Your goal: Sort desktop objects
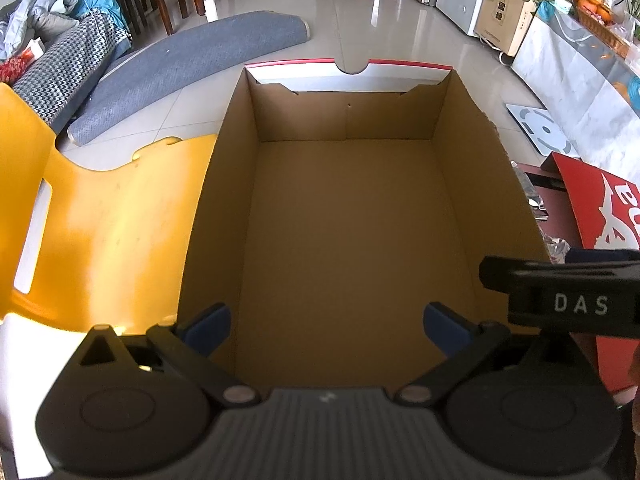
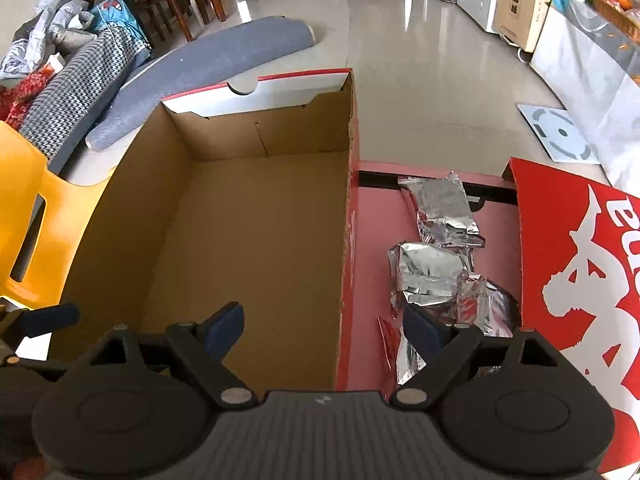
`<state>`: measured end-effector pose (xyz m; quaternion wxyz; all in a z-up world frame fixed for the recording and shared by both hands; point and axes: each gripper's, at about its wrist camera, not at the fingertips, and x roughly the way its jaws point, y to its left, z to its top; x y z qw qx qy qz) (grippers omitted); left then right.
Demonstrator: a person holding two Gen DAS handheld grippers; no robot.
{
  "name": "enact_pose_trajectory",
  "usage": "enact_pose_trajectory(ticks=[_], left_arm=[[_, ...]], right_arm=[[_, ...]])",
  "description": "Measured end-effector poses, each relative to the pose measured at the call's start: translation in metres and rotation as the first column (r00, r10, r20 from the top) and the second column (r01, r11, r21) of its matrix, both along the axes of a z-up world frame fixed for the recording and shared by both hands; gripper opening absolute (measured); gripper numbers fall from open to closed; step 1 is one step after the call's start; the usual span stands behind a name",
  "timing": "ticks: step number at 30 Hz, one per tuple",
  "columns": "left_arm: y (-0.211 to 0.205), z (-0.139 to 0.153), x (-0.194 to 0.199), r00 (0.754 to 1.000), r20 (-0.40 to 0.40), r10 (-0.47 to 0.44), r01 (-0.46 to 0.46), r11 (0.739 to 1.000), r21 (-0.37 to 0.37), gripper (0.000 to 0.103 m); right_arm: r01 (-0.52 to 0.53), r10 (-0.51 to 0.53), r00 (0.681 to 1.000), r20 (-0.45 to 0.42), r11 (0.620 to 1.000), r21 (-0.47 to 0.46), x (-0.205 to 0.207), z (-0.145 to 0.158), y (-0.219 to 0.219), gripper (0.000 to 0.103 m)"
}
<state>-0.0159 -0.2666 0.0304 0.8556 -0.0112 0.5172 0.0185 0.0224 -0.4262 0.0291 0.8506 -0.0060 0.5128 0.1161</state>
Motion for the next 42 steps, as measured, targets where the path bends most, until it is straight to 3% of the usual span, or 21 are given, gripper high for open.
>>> enact_pose_trajectory(ticks=[18,42], left_arm=[[0.004,-0.004,-0.002,1.000,-0.014,0.007,-0.007,1.000,0.008,0.103],[-0.001,0.002,-0.004,1.000,0.005,0.020,-0.020,1.000,-0.017,0.103]], right_arm=[[-0.016,0.016,1.000,-0.020,0.999,-0.029,-0.001,-0.006,0.011,0.087],[-0.012,0.013,1.000,-0.024,1.000,0.026,-0.001,-0.002,0.003,0.087]])
